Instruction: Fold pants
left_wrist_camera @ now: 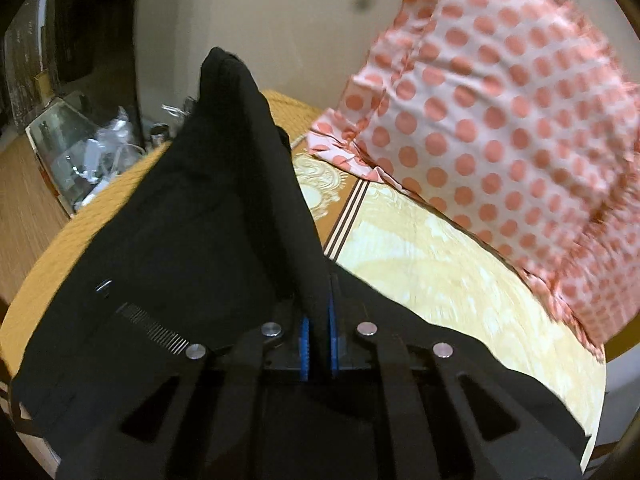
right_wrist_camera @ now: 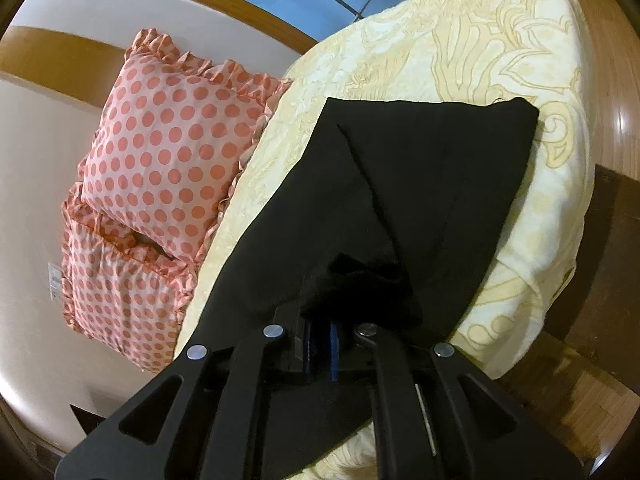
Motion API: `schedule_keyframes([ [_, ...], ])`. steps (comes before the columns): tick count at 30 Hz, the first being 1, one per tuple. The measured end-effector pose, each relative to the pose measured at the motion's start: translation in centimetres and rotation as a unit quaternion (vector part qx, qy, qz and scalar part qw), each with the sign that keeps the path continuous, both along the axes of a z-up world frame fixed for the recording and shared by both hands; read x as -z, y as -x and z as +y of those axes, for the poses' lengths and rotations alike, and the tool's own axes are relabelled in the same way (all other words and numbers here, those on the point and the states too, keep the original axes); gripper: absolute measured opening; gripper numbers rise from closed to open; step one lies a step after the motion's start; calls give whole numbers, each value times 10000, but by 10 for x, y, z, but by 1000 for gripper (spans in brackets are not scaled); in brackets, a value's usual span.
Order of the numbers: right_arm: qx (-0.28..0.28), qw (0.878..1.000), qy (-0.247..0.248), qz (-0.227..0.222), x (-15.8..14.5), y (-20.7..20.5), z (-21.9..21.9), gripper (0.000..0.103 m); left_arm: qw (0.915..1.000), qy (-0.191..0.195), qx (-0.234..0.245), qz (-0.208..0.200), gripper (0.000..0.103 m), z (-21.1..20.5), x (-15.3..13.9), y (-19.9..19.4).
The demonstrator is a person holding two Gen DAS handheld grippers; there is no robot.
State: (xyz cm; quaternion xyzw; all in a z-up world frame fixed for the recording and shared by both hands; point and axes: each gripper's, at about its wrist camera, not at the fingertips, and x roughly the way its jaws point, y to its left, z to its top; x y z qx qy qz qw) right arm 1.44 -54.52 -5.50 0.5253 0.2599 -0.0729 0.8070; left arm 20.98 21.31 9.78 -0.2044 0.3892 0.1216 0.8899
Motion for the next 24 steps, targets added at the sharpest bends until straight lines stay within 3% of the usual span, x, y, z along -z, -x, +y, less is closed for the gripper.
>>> schedule_keyframes([
  [6, 85, 9990, 331, -289, -17, -2, -8, 3, 9985, -216, -116, -488, 7, -10, -11, 97],
  [9, 162, 9981, 486, -329, -29, -11, -22, 3, 9986, -330, -112, -390, 7, -9, -6, 105],
  [11, 180, 9973, 516, -482, -41, -16, -31, 3, 9993, -96, -73, -344, 7, -7, -6, 102],
  [13, 204, 9924, 595, -1060, -67, -11, -38, 3, 9989, -172, -18, -444, 7, -13, -9, 107],
  [15, 316, 9877, 802, -1302, -84, 3, -41, 3, 9970, -405, 29, -656, 7, -23, -16, 122],
  [17, 455, 9898, 990, -916, -75, 14, -47, 3, 9957, -480, 3, -791, 7, -30, -15, 142],
  [21, 519, 9968, 613, -43, -20, 20, -58, 3, 9970, -324, -216, -676, 7, -35, 20, 182],
  [24, 598, 9972, 460, 0, 0, 25, -57, 3, 9977, -205, -365, -538, 5, -36, 43, 196],
])
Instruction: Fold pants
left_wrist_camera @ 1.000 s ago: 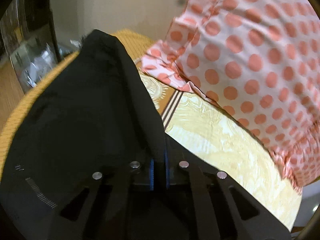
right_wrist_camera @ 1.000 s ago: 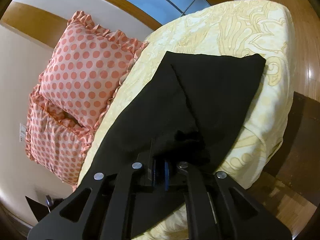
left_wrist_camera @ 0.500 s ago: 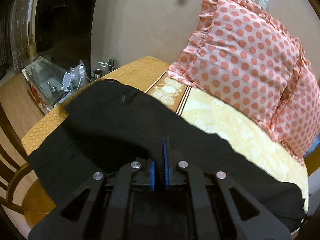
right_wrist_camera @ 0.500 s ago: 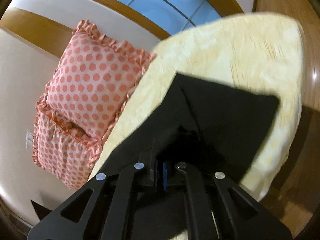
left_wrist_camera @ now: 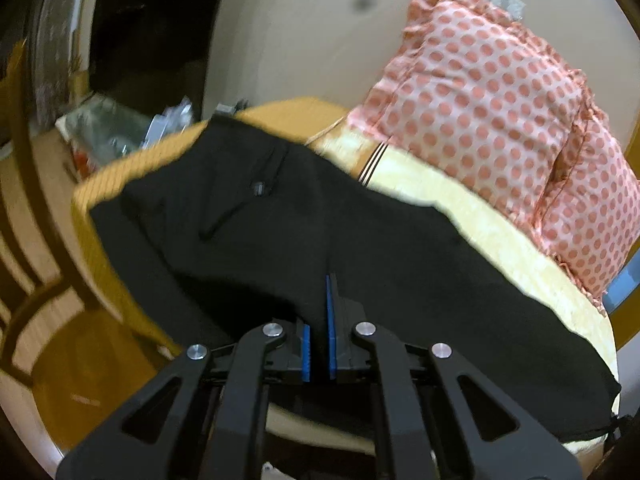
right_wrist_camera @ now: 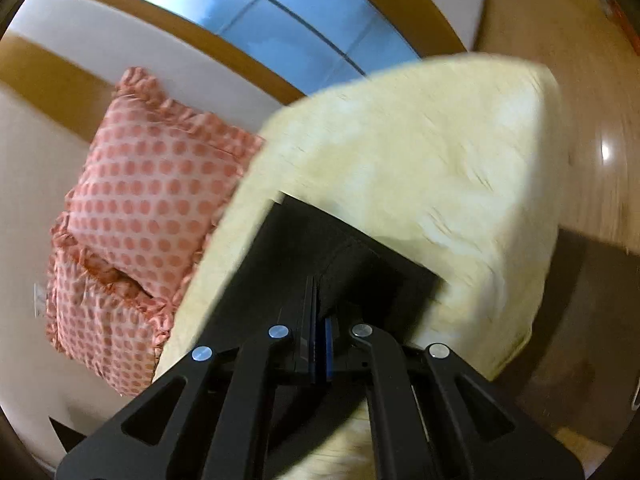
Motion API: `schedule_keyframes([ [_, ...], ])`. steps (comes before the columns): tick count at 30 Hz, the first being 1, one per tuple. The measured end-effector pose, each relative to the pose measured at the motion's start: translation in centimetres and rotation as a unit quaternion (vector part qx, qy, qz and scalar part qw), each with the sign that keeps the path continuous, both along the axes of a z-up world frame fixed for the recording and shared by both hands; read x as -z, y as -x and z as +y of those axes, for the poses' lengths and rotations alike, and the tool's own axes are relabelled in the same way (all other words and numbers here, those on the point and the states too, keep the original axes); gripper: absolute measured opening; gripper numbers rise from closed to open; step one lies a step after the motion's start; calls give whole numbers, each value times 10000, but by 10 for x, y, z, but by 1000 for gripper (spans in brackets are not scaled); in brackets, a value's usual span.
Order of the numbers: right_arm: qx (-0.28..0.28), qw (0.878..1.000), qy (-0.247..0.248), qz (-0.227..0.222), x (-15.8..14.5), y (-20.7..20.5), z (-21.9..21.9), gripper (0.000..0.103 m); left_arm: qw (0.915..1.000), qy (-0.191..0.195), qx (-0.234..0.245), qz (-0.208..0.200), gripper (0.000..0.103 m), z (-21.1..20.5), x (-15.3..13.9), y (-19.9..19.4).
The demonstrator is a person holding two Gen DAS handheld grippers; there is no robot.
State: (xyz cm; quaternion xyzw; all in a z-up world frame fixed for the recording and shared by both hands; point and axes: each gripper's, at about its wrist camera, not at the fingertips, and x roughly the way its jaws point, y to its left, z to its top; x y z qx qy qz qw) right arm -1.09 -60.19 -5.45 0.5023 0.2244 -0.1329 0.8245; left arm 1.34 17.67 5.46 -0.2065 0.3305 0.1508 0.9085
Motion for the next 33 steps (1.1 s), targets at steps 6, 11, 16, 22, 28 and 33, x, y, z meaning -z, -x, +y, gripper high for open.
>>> schedule_keyframes([
  [6, -9, 9999, 139, -43, -6, 0, 4, 3, 9986, 412, -252, -207, 22, 14, 14, 13],
  [11, 18, 9999, 118, 20, -3, 0, 2, 3, 9941, 868, -504, -416, 44, 43, 11, 11],
  [16, -21, 9999, 109, 103, -3, -4, 3, 5, 9861, 1467, -653, -421, 44, 72, 18, 2],
  [22, -202, 9989, 423, 10, -18, -13, 3, 4, 9897, 1269, -557, -346, 6, 81, 5, -8],
  [28, -78, 9982, 584, 60, -18, -1, 3, 3, 9916, 1103, -598, -312, 7, 85, 10, 18],
  [33, -14, 9991, 409, 97, -3, 3, 2, 2, 9865, 1419, -775, -257, 16, 93, 36, 26],
])
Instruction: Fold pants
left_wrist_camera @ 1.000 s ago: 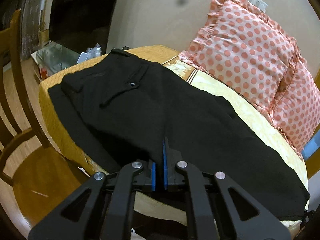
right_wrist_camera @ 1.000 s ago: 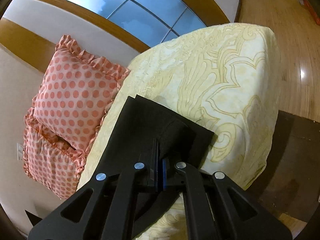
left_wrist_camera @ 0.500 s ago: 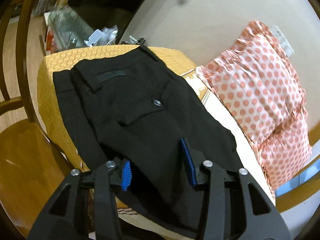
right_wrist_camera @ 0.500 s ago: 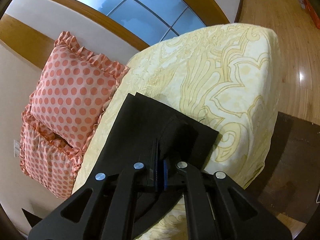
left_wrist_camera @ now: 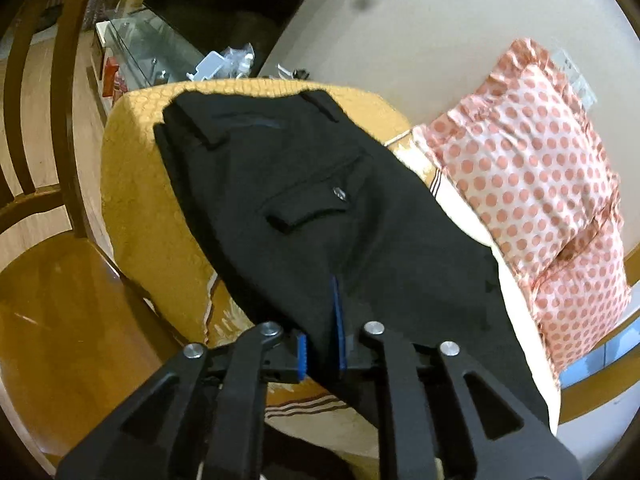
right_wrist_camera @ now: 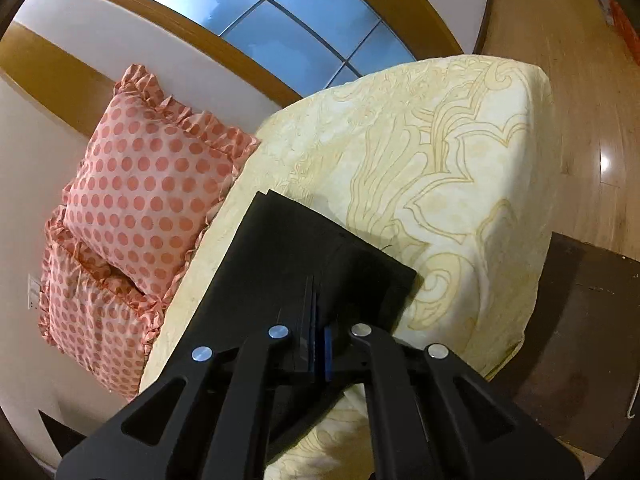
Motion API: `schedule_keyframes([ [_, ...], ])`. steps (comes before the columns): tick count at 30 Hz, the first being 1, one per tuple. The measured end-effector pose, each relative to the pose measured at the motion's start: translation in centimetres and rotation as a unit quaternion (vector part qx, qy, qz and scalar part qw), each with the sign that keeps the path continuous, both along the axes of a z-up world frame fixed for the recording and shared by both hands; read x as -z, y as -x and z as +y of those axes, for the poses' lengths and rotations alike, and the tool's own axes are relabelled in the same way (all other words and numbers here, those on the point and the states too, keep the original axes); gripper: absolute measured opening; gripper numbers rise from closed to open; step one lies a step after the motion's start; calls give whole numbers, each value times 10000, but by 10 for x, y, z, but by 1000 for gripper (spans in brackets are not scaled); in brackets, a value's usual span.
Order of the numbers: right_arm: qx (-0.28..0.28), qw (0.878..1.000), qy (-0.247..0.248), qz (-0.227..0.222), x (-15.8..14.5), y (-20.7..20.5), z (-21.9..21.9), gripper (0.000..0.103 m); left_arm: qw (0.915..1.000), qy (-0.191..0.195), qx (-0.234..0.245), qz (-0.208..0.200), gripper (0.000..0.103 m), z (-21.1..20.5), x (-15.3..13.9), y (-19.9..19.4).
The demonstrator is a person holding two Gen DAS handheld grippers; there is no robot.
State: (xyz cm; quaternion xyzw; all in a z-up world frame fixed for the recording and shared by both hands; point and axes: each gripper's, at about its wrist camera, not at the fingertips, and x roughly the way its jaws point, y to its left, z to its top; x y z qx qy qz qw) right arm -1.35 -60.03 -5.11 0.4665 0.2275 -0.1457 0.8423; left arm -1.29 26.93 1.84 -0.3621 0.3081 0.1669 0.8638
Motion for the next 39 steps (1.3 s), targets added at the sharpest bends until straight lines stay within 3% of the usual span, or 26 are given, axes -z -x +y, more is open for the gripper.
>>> schedule_keyframes([
  [3, -17, 9999, 115, 30, -6, -3, 1, 2, 9994, -312, -174, -10, 28, 1, -10, 0],
  [6, 25, 9999, 41, -166, -11, 0, -3, 2, 9995, -277, -116, -50, 23, 2, -11, 1],
  [10, -3, 9999, 98, 121, -4, -7, -1, 2, 9989, -463, -33, 97, 21, -2, -6, -3],
  [13, -74, 9999, 75, -40, -12, -9, -4, 2, 9992, -382, 7, 72, 20, 0, -7, -5],
  [16, -196, 9962, 591, -604, -46, -8, 3, 2, 9985, -534, 93, 70, 17, -2, -14, -8],
  [17, -184, 9948, 794, -612, -53, -8, 7, 2, 9982, -580, 110, 52, 15, -3, -15, -7],
  [19, -129, 9945, 1028, -156, -49, -12, 10, 2, 9980, -614, 139, 51, 13, -3, -14, -4],
  [21, -58, 9979, 601, 247, -21, -10, 3, 2, 9984, -536, 158, 126, 11, 0, -5, -1],
  [23, 3, 9993, 310, 216, -3, 0, -1, 2, 9986, -480, 191, 134, 10, 3, -1, 1],
  [28, -22, 9968, 702, 387, -9, 3, 5, 3, 9963, -770, 286, 269, 10, 3, -6, -6],
  [31, -25, 9942, 932, 535, -11, 0, 9, 4, 9953, -889, 264, 285, 16, -1, -5, -4],
  [35, 117, 9871, 1379, 800, -22, 0, 11, 15, 9906, -1319, -160, 319, 48, 0, -16, 11],
  [36, 304, 9841, 1515, 878, -27, 3, 10, 28, 9885, -1445, -325, 319, 56, 2, -20, 16],
  [37, 582, 9795, 1665, 970, -31, 8, 8, 53, 9861, -1563, -495, 270, 57, 3, -25, 22],
  [39, 1012, 9697, 1990, 993, -40, 18, 6, 71, 9828, -1741, -604, 126, 59, -1, -36, 28],
])
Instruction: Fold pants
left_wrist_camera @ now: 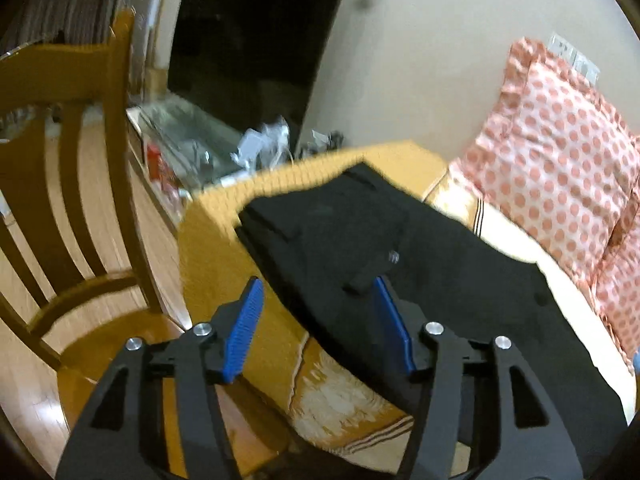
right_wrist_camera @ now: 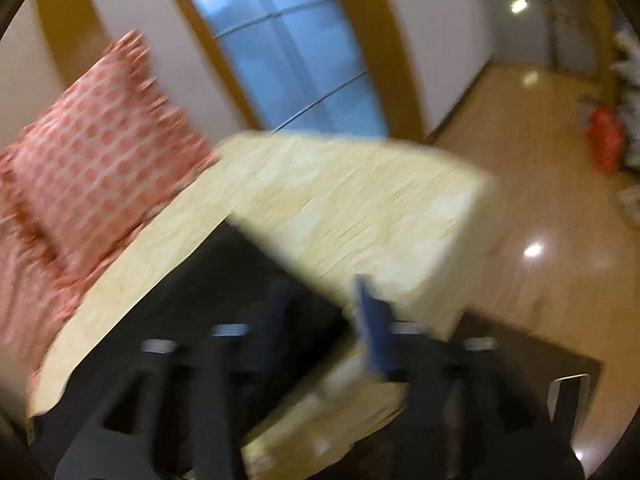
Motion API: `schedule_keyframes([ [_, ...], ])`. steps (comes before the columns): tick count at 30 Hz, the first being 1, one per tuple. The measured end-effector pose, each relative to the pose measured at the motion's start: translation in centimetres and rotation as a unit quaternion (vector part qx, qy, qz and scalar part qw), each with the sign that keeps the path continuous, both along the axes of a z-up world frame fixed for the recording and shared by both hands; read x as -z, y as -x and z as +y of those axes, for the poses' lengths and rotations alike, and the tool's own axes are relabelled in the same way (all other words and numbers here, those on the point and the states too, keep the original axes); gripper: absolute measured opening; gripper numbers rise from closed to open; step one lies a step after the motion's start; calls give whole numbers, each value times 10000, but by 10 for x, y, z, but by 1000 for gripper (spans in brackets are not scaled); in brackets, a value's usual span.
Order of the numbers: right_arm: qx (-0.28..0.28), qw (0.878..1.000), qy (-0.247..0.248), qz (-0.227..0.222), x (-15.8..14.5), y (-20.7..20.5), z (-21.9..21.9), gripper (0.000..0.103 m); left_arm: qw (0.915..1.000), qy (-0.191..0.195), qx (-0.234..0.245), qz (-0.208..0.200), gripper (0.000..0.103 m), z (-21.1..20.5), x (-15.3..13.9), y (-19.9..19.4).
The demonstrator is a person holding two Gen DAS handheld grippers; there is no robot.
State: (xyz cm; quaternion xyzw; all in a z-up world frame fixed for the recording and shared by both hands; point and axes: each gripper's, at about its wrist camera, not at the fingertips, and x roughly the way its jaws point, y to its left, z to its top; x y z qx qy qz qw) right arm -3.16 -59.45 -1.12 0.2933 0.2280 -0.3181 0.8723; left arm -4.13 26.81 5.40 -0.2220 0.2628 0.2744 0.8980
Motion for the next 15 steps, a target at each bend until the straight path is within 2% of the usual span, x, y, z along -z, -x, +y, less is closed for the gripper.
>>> schedule_keyframes([
  [1, -14, 9999, 123, -25, -3, 2, 0, 71, 9999, -140, 70, -61, 61, -7, -6, 1],
  [2, -135, 9997, 201, -54, -6, 2, 2, 71, 9995, -253, 162, -87, 68, -14, -10, -1],
  [4, -532, 9979, 338, -113, -9, -2, 9, 64, 9964, -590, 597, -124, 75, -41, -18, -11],
  [8, -1233, 9903, 619, -184, -17, -23, 30, 63, 9829, -795, 1657, -38, 78, -90, -16, -41],
  [10, -1544, 9852, 731, -173, -22, -43, 39, 56, 9727, -899, 2141, 41, 79, -116, -10, -57],
  [13, -2415, 9663, 842, -297, -28, -76, 54, 55, 9615, -955, 2571, 162, 83, -143, 0, -69],
  [15, -2920, 9542, 654, -24, -23, -100, 64, 55, 9579, -917, 2710, 238, 84, -153, 8, -72],
])
